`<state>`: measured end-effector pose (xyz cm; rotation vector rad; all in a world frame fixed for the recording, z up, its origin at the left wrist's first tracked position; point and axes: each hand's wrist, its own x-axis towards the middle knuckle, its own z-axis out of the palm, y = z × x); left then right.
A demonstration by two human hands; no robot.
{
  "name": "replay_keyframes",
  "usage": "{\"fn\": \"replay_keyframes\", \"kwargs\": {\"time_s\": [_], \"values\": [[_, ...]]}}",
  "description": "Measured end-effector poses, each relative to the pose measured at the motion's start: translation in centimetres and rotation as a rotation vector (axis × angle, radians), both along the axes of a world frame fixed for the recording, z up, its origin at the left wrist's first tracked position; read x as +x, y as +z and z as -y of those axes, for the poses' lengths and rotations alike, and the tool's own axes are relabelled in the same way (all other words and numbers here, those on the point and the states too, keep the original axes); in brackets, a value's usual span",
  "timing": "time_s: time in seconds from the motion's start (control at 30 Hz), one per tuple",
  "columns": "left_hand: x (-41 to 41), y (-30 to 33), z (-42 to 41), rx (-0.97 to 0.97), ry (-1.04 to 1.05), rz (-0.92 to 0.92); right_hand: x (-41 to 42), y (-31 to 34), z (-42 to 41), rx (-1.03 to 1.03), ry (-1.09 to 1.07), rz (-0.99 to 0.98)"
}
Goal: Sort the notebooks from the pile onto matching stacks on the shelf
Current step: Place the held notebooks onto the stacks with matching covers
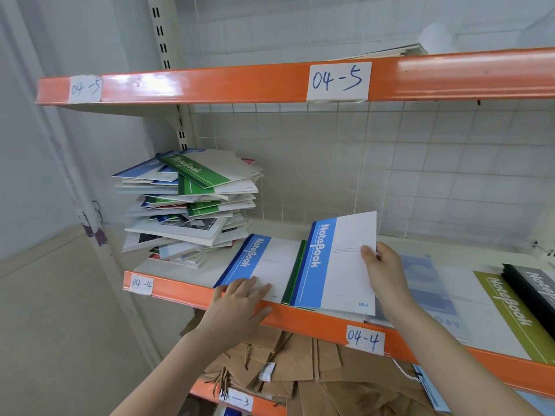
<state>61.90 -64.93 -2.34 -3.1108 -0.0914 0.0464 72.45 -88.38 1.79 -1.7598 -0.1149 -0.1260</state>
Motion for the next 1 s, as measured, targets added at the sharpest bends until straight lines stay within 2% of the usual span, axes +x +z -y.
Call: {"fn": "replay_keyframes", "kwargs": {"time_s": [0.07,0.13,0.2,0.27,0.37,0.53,0.6,0.73,0.87,1.0], "values": [[-0.2,-0.2,0.2,-0.05,-0.003,0.025,0.2,-0.2,-0.9,0.032,0.015,-0.014],[0.1,-0.3,0.1,-0.313,0.051,0.168,0.5,-0.3,-2.0,0.046,0.054,-0.034],[0.3,-0.4,-0.5,-0.634,0.208,0.394,0.8,-0.5,-3.2,0.045,0.168,-0.058],[0.3,-0.4,-1.6,-0.794,0.342,0.531,0.9,-0.6,-4.6,0.062,0.337,-0.124],[-0.2,-0.2,-2.8,-0.722,0.337,0.558,1.2,-1.2,-6.9,0.021,0.521,-0.221],[0.3,-0.7,-2.7,-0.45,0.076,0.447,1.6,-2.2,-10.2,-0.669,0.337,0.099],[0.6,-1.0,-2.4,-0.351,0.065,0.337,1.1,-2.1,-10.9,-0.832,0.272,0.219],[1.8,-1.3,-2.6,-0.144,0.083,0.179,0.2,-2.0,-11.4,-0.955,0.335,0.444],[3.1,-0.7,-3.7,-0.149,0.072,0.134,-0.3,-3.5,-11.3,-1.074,0.48,0.521],[3.9,-0.4,-4.3,-0.187,0.026,0.133,-0.9,-4.0,-10.7,-1.112,0.487,0.571]]}}
